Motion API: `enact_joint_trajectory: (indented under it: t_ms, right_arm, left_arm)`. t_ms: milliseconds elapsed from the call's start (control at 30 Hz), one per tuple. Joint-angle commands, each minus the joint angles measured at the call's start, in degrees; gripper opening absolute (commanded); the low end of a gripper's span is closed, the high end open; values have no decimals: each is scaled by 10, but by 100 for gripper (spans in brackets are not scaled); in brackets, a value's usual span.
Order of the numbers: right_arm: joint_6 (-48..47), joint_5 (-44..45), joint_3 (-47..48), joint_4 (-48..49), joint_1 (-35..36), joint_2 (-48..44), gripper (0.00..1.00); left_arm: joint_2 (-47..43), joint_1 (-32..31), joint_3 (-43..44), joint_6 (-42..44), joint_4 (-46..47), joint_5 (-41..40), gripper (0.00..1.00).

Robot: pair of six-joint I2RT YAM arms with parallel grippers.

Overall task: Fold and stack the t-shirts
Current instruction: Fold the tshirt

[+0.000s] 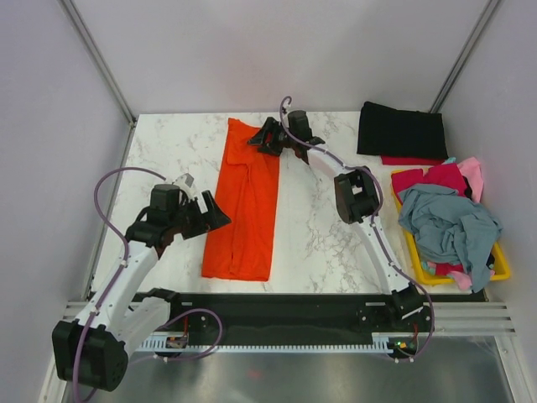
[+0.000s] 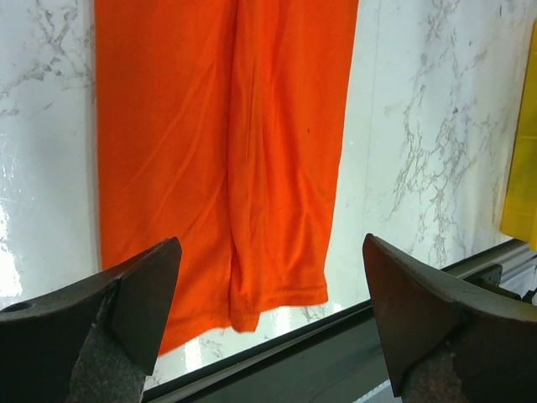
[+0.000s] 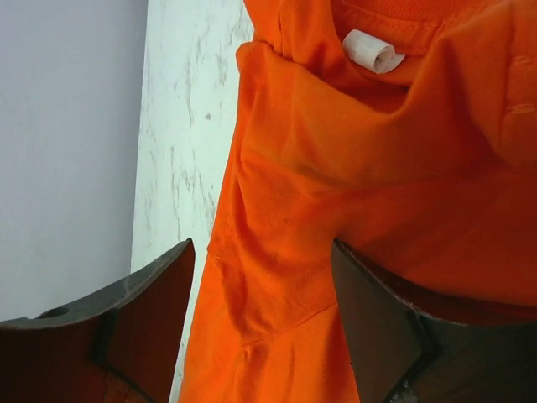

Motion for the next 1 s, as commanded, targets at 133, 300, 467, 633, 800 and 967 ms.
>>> enact_joint_trajectory:
  t_ms: [133,300,467,633,800,967]
  right_arm:
    - [-23,64,86,38,-44,105,89]
    - [24,29,156,171,-55,156,98]
    - [-19,-53,23,266,-53,33,98]
    - [-35,-65,-174,299,-53,-217,98]
    - [-82,35,-454,161,-35,-486,98]
    - [-95,101,-731,70,14,-645,98]
  left_arm:
    - [1,-18,-16,-19,28,7,96]
    - [19,-24,-21,-21,36,-4,96]
    - [-16,-25,-34,-39,23,-113,95]
    - [-29,-25,-73,-67,41,-170,94]
    - [-33,-25,-107,-84,56,-199,91]
    - [-37,-25,-134,-96,85,-185,82]
